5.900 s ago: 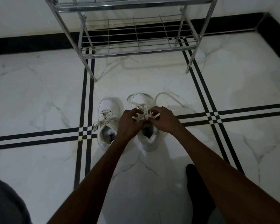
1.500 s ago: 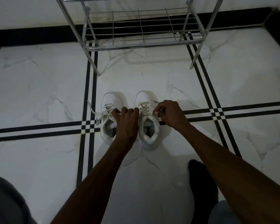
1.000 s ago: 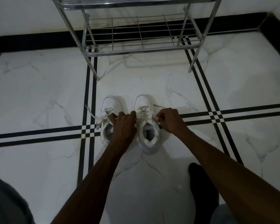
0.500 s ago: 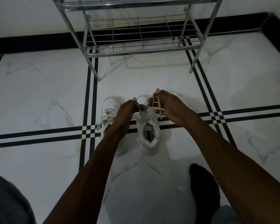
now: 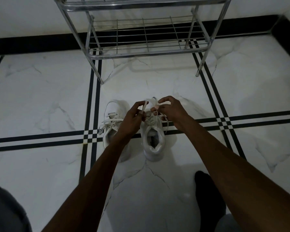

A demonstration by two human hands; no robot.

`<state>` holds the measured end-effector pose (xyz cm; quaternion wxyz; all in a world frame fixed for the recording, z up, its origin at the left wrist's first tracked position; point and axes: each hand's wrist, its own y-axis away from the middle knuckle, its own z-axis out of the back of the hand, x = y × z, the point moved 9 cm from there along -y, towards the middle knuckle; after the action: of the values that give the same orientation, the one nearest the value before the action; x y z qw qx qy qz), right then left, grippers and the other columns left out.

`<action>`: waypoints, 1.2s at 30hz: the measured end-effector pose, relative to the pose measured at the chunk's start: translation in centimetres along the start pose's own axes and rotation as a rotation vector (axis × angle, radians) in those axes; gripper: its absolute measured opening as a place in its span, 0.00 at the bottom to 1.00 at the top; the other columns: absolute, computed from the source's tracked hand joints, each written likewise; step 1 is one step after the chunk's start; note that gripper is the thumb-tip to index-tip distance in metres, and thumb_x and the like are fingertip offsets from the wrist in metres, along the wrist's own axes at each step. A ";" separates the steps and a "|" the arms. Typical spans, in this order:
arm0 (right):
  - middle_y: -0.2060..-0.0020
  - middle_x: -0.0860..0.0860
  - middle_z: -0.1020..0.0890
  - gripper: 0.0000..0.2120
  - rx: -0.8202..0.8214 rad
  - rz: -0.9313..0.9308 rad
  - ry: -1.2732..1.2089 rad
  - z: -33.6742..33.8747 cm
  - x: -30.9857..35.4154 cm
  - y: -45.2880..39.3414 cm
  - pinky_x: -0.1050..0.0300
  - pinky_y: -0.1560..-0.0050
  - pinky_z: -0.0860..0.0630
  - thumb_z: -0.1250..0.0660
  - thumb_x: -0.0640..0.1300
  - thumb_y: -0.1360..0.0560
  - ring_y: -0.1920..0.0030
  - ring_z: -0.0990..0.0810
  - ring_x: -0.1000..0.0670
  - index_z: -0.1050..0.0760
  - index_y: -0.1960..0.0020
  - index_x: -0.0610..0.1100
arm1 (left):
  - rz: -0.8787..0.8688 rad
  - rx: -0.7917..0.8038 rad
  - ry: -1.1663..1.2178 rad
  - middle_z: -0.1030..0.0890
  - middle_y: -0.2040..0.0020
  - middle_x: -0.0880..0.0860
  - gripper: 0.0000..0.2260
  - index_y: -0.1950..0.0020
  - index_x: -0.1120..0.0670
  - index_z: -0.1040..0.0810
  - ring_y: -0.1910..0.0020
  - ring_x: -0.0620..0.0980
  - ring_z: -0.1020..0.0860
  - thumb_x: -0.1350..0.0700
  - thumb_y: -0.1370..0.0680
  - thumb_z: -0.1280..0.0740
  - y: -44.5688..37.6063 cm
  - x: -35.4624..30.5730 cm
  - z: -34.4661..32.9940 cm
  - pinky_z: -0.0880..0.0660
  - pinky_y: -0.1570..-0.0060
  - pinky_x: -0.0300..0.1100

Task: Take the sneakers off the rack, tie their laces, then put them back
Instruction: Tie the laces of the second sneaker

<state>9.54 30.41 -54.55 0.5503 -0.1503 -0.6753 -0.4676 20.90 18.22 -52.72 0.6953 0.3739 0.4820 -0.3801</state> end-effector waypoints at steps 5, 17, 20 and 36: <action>0.57 0.43 0.12 0.08 -0.031 0.071 0.106 -0.6 0.4 -0.2 0.61 0.66 0.23 0.25 0.41 0.27 0.58 0.14 0.47 0.16 0.50 0.39 | -0.030 -0.012 -0.133 0.16 0.55 0.57 0.15 0.31 0.49 0.28 0.55 0.54 0.18 0.59 0.15 0.43 -0.4 0.1 -0.3 0.23 0.55 0.47; 0.53 0.42 0.13 0.15 0.042 0.116 0.176 -1.6 0.5 -0.5 0.61 0.62 0.22 0.24 0.48 0.28 0.54 0.15 0.48 0.15 0.47 0.40 | 0.032 -0.055 -0.094 0.13 0.56 0.52 0.14 0.39 0.56 0.37 0.59 0.51 0.17 0.57 0.19 0.34 -0.8 0.7 -0.3 0.23 0.58 0.50; 0.49 0.41 0.14 0.13 0.046 0.036 -0.013 -1.7 -0.5 -0.7 0.62 0.63 0.23 0.26 0.43 0.26 0.55 0.17 0.49 0.17 0.43 0.40 | 0.113 -0.059 0.021 0.13 0.51 0.58 0.16 0.36 0.60 0.37 0.58 0.47 0.17 0.59 0.18 0.34 -0.6 1.0 -0.1 0.23 0.61 0.39; 0.66 0.49 0.14 0.01 -0.104 0.576 0.707 -2.0 4.0 0.4 0.53 0.58 0.17 0.24 0.39 0.35 0.65 0.16 0.51 0.15 0.64 0.44 | 0.194 -0.051 0.158 0.15 0.47 0.54 0.16 0.32 0.58 0.27 0.51 0.52 0.16 0.66 0.19 0.41 -0.6 2.1 0.4 0.21 0.45 0.56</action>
<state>9.65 27.75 -50.93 0.8462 -0.1904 -0.3523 -0.3514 21.03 17.28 -54.68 0.6978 0.4300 0.5064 -0.2679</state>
